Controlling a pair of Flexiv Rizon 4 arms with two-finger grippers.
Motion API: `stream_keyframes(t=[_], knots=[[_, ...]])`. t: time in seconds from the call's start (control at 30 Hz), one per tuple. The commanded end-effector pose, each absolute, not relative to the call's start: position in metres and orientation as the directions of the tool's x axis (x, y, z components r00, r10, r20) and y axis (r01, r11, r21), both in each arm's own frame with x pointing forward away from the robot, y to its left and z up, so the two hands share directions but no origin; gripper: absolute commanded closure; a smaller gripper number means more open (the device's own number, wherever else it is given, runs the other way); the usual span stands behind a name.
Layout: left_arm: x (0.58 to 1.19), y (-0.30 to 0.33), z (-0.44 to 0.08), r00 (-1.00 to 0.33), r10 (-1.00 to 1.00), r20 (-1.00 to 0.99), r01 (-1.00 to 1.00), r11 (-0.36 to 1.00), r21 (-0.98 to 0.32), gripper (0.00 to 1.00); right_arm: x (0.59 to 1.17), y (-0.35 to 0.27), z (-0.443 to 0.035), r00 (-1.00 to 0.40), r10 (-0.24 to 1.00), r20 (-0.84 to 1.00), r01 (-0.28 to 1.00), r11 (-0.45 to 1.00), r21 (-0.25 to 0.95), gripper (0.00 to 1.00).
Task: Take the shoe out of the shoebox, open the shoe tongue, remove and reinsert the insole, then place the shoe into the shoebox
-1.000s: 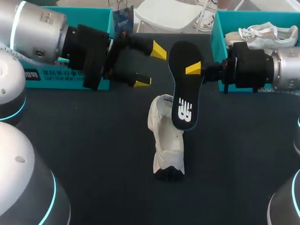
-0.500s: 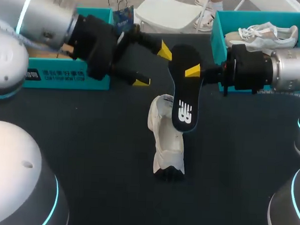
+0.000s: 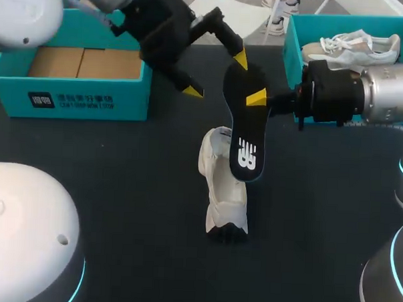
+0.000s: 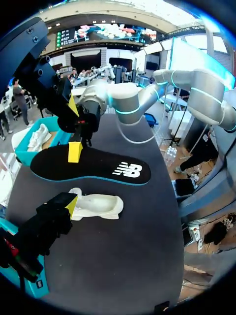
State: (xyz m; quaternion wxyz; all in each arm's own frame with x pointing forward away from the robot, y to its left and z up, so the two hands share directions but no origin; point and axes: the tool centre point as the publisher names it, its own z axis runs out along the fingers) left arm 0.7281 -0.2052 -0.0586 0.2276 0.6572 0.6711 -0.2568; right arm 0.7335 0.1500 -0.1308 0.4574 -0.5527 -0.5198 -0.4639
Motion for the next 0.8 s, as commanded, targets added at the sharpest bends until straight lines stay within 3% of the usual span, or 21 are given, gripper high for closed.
stream_keyframes(t=[0.03, 0.5, 0.8], knots=[[0.729, -0.211, -0.057, -0.088, 0.996, -0.001, 0.978, 0.086, 0.189, 0.0, 0.735, 0.153, -0.132, 0.029, 0.151, 0.988, 0.999, -0.039, -0.023, 1.0], [0.744, -0.215, -0.056, -0.065, 0.982, 0.177, 0.979, 0.028, 0.204, 0.0, 0.734, 0.155, -0.133, 0.03, 0.149, 0.988, 0.999, -0.029, -0.026, 1.0], [0.75, -0.224, -0.055, -0.066, 0.989, 0.135, 0.98, 0.039, 0.193, 0.0, 0.735, 0.157, -0.134, 0.024, 0.142, 0.99, 0.999, -0.029, -0.02, 1.0]])
